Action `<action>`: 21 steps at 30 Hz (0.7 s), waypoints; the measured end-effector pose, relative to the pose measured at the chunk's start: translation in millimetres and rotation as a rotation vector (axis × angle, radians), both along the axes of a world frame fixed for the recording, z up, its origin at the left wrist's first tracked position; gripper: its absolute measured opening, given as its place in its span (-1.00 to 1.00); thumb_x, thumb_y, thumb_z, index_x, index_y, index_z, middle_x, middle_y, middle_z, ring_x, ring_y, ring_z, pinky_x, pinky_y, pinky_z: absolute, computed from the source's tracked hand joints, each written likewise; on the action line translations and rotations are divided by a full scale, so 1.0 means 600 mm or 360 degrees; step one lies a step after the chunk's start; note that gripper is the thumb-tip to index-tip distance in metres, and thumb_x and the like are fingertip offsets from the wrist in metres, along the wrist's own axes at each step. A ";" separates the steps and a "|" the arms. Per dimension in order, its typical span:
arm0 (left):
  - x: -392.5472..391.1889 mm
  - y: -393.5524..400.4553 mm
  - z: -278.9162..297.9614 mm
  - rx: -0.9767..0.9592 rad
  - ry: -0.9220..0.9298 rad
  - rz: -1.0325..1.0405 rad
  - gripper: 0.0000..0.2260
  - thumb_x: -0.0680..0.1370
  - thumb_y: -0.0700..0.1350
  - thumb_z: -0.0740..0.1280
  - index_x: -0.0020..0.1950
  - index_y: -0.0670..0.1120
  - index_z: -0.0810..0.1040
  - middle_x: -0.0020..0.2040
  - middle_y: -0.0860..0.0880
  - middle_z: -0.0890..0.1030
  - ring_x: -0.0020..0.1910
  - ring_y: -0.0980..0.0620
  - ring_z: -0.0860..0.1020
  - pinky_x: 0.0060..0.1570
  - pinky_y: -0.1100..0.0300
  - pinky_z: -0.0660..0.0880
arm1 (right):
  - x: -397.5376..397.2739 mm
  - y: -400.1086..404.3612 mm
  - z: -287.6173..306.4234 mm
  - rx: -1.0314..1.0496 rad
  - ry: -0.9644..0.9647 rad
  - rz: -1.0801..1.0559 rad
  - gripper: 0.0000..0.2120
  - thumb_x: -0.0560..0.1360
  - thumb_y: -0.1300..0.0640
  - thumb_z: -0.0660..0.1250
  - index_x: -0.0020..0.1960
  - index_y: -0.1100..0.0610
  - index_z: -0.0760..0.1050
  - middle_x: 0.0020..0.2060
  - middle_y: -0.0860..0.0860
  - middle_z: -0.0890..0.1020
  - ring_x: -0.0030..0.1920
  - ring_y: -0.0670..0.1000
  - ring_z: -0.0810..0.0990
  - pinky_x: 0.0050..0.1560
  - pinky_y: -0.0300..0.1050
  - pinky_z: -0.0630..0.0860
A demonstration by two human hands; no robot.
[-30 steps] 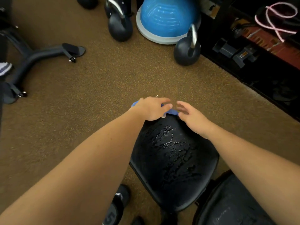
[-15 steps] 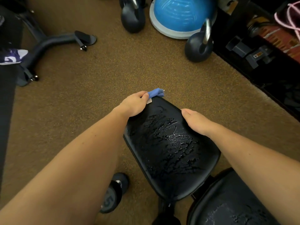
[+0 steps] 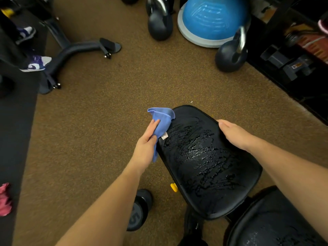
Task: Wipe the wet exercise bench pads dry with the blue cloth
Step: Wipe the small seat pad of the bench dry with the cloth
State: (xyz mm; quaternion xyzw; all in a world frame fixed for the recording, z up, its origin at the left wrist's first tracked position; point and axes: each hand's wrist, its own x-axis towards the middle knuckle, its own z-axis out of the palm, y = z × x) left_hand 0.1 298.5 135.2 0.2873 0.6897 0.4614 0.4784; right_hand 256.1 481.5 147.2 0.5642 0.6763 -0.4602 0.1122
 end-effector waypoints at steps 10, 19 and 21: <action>-0.041 0.142 -0.003 -0.0043 0.0685 -0.0891 -0.51 0.69 -0.31 0.08 0.56 0.10 0.27 0.51 0.19 0.23 0.45 0.27 0.16 0.23 0.67 -0.04 | 0.002 0.001 -0.006 0.0053 0.0054 0.0061 -0.56 0.72 -0.08 -0.13 0.52 -0.08 0.27 0.44 -0.03 0.41 0.44 0.07 0.35 0.37 -0.03 0.23; -0.010 0.247 0.010 -0.0130 0.0782 -0.1237 -0.57 0.69 -0.16 0.07 0.51 0.20 0.35 0.48 0.10 0.39 0.41 0.07 0.35 0.42 0.11 0.23 | 0.006 0.000 -0.018 0.0134 -0.0031 0.0103 -0.61 0.69 -0.14 -0.15 0.42 -0.26 0.29 0.29 -0.02 0.54 0.28 0.12 0.48 0.27 0.06 0.38; -0.013 0.250 0.016 -0.0291 0.0567 -0.1073 -0.60 0.70 -0.17 0.12 0.50 0.12 0.39 0.43 0.13 0.44 0.38 0.14 0.36 0.35 0.25 0.21 | 0.006 -0.002 -0.018 0.0134 -0.0025 0.0105 -0.64 0.68 -0.17 -0.16 0.37 -0.33 0.27 0.29 -0.02 0.55 0.27 0.13 0.49 0.30 0.11 0.39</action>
